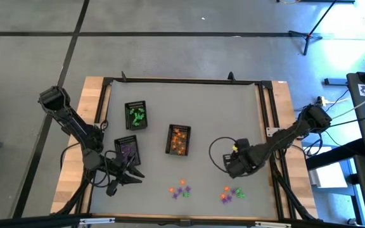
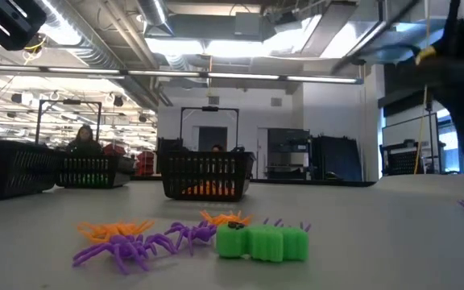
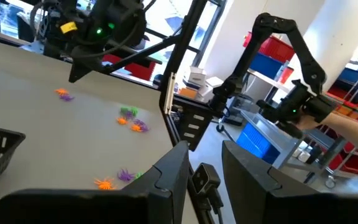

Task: Sort Halloween decoration
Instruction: Put the orange spider toy into the bottom right black basket

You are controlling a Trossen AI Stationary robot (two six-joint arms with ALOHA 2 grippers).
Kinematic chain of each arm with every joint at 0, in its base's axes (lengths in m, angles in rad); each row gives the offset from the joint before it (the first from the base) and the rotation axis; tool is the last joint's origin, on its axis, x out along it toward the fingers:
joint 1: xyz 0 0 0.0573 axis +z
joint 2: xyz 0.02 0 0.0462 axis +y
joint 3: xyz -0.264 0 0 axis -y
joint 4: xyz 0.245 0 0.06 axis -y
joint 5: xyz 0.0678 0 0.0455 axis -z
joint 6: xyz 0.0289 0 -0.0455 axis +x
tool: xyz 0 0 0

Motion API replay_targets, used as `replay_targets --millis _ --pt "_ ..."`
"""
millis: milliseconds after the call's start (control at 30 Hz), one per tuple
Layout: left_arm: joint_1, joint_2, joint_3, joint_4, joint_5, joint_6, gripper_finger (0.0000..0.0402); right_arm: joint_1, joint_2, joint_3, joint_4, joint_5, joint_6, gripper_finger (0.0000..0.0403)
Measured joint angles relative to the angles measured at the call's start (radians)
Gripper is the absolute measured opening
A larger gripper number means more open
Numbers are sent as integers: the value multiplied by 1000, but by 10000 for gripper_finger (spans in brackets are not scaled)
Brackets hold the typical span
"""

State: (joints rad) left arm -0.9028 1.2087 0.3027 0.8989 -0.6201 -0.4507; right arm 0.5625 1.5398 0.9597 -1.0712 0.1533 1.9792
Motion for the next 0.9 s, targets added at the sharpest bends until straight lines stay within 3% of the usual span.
replay_targets --millis 167,433,733,900 --pt "0 0 0 0 0 9 90 -21 0 -80 51 -110 4 147" --pt "9 0 0 0 0 16 90 -20 -7 -241 321 -101 14 147" --pt "10 0 0 -6 18 15 90 -20 -30 -264 339 -99 37 147" --pt "10 0 0 -14 32 7 90 -20 -106 -234 248 -58 54 147"
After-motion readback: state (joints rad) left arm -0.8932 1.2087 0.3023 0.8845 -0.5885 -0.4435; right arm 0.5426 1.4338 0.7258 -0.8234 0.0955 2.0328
